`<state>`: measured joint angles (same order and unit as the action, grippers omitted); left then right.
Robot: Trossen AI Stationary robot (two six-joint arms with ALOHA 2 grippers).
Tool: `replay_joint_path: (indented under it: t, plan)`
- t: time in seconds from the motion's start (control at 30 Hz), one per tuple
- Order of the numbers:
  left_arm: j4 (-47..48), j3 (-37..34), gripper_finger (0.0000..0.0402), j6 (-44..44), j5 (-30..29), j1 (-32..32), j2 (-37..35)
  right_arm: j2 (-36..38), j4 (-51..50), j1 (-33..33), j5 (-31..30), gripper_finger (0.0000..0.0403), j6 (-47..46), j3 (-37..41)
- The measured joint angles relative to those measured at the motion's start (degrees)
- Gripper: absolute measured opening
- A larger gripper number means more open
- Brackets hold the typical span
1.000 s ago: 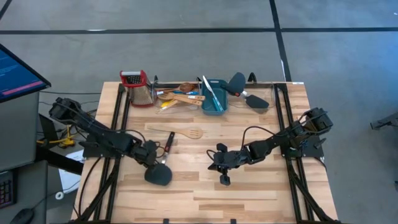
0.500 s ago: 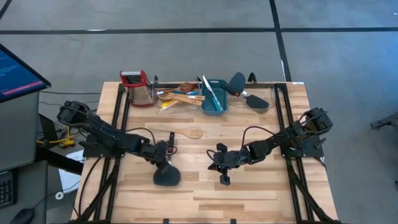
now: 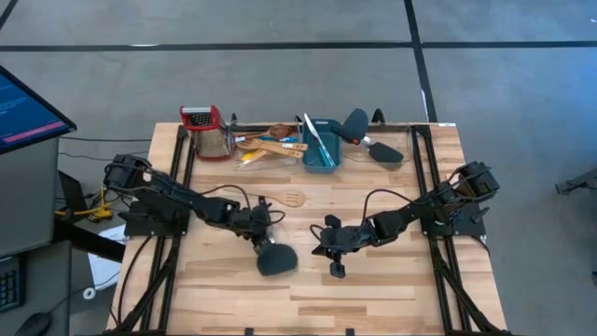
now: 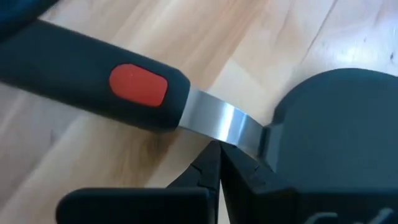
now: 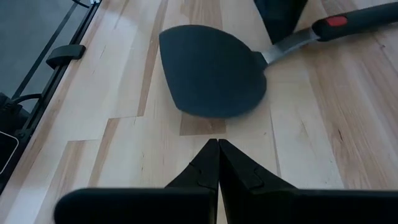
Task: Pick & Place Kitchen Items
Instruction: Put the black spatula into the right transparent bin
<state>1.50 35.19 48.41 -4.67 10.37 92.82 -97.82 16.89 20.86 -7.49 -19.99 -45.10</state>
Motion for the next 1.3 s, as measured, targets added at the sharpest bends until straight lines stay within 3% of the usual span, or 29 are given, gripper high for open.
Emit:
replay_joint_path:
  t: [0.4,0.7,0.97,1.3]
  plan:
    - [-0.85,6.64,0.0001,-6.43,-0.09,-3.24,6.21,0.00,0.00,0.00,0.00,0.0000,0.00,0.00]
    - [-3.44,7.09,0.0001,-6.57,-1.15,-3.35,6.47,0.00,-0.42,0.00,0.09,0.0000,0.00,0.00]
    - [-3.56,7.09,0.0001,-6.26,-3.93,1.52,6.16,3.68,-7.57,1.39,2.11,0.0000,0.36,0.00]
    - [-3.38,9.59,0.0001,-6.38,-3.86,7.42,1.58,5.70,-8.13,2.82,1.62,0.0000,1.07,0.00]
